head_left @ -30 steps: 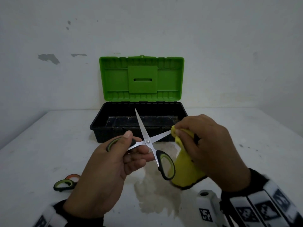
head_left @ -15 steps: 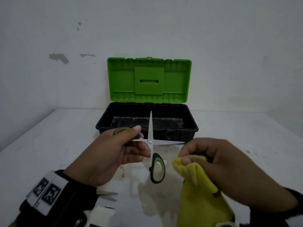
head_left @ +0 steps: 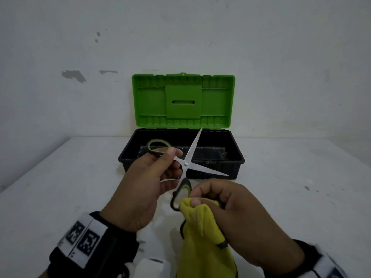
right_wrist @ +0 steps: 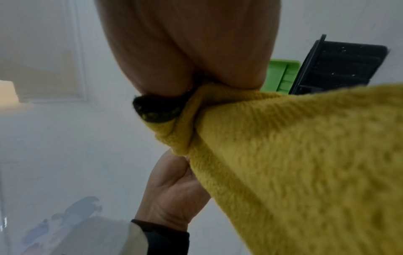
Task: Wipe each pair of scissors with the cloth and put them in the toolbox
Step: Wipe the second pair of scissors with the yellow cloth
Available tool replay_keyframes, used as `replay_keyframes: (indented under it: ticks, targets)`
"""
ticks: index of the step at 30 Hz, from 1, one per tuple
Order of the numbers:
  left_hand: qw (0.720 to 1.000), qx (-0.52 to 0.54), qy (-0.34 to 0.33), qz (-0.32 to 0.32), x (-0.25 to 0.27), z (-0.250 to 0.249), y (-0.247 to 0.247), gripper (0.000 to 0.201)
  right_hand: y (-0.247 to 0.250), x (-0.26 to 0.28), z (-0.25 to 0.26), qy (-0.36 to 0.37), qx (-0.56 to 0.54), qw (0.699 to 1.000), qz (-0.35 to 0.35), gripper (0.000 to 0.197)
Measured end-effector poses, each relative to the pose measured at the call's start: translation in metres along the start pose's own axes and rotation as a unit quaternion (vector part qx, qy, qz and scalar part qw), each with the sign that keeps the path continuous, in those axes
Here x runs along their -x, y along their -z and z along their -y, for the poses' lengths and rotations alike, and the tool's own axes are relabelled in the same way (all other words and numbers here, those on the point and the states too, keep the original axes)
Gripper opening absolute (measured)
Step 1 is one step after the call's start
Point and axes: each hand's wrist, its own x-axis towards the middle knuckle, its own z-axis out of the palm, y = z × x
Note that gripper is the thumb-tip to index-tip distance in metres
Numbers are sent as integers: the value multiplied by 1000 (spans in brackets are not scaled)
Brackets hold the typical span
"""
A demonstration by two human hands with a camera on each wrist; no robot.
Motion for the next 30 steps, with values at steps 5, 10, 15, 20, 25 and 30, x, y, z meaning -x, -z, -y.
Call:
replay_keyframes:
  ticks: [5, 10, 15, 20, 25, 30]
  targets:
    - [998, 2, -26, -59, 7, 4, -11, 29, 13, 6, 15, 34, 38, 999, -15, 10]
    - [998, -23, -22, -62, 12, 3, -10, 32, 61, 4, 30, 112, 203, 960, -155, 12]
    - [997, -56, -27, -36, 18, 4, -18, 30, 57, -10, 37, 218, 318, 912, -141, 8]
    - [997, -62, -41, -23, 23, 3, -25, 31, 29, -27, 22, 303, 367, 875, -90, 11]
    - [992, -112, -45, -38, 23, -1, -20, 35, 18, -24, 7, 311, 372, 870, -88, 25]
    - [983, -165, -57, -52, 22, 1, -20, 36, 11, -16, -2, 274, 406, 866, -101, 43]
